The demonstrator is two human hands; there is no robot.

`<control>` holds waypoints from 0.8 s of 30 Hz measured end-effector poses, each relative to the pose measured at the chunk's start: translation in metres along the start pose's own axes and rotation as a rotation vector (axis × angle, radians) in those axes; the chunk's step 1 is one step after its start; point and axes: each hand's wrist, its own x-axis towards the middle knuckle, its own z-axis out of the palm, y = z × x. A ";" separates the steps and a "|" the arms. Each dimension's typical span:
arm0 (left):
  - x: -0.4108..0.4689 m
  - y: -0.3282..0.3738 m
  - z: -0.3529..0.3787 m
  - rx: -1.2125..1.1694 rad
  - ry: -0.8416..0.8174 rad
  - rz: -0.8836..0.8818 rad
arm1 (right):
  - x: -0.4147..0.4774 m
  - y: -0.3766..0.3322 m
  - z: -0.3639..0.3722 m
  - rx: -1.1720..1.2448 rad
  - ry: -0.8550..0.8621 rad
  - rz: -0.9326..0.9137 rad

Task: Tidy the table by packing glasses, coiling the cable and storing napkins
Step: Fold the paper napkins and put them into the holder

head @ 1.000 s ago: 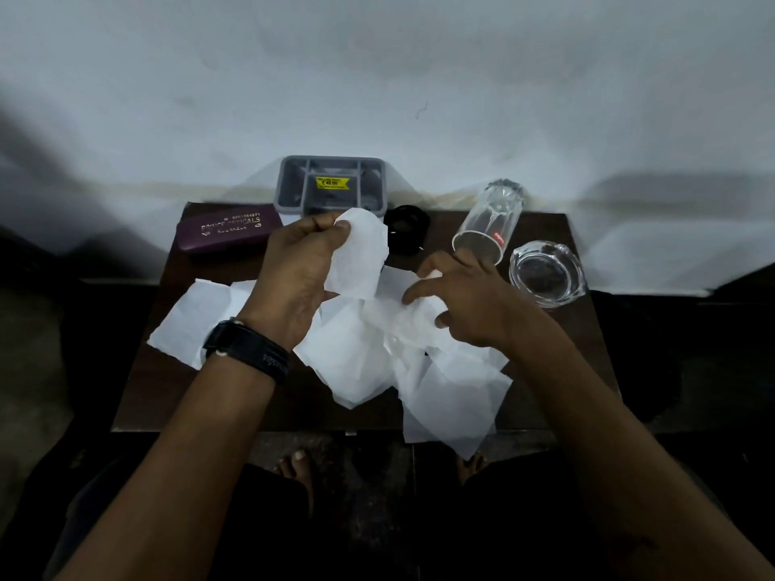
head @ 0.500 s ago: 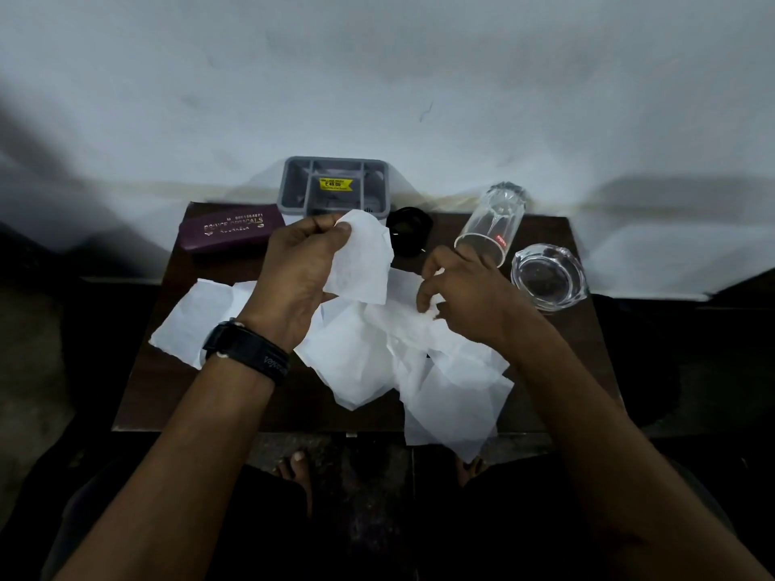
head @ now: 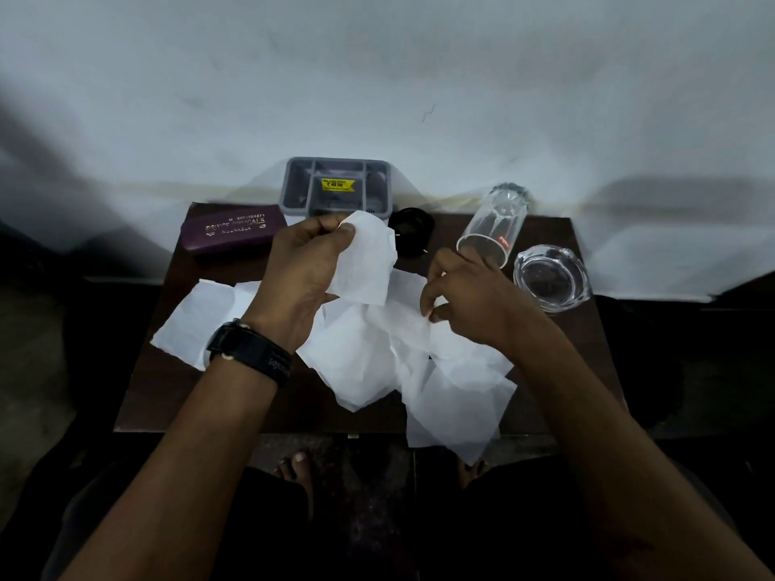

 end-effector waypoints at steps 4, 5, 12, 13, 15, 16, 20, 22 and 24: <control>0.001 -0.001 -0.003 0.003 0.000 0.024 | -0.002 0.002 -0.016 0.181 0.137 -0.035; 0.001 -0.001 -0.004 0.015 0.001 0.036 | -0.003 0.001 -0.022 0.293 0.217 -0.049; 0.002 -0.006 0.010 -0.168 -0.048 -0.050 | 0.002 -0.023 -0.043 1.333 0.403 0.344; 0.002 -0.008 0.012 -0.261 -0.071 -0.105 | 0.004 -0.025 -0.043 1.361 0.400 0.391; -0.001 -0.009 0.015 -0.406 -0.132 -0.225 | 0.007 -0.026 -0.042 1.317 0.403 0.444; -0.003 -0.010 0.017 -0.451 -0.157 -0.278 | 0.007 -0.026 -0.040 1.283 0.401 0.455; -0.011 -0.010 0.024 -0.490 -0.232 -0.308 | 0.008 -0.027 -0.036 1.157 0.411 0.527; -0.012 -0.008 0.025 -0.495 -0.262 -0.325 | 0.008 -0.027 -0.035 1.085 0.420 0.555; -0.012 -0.007 0.024 -0.487 -0.268 -0.340 | 0.008 -0.029 -0.036 1.094 0.421 0.576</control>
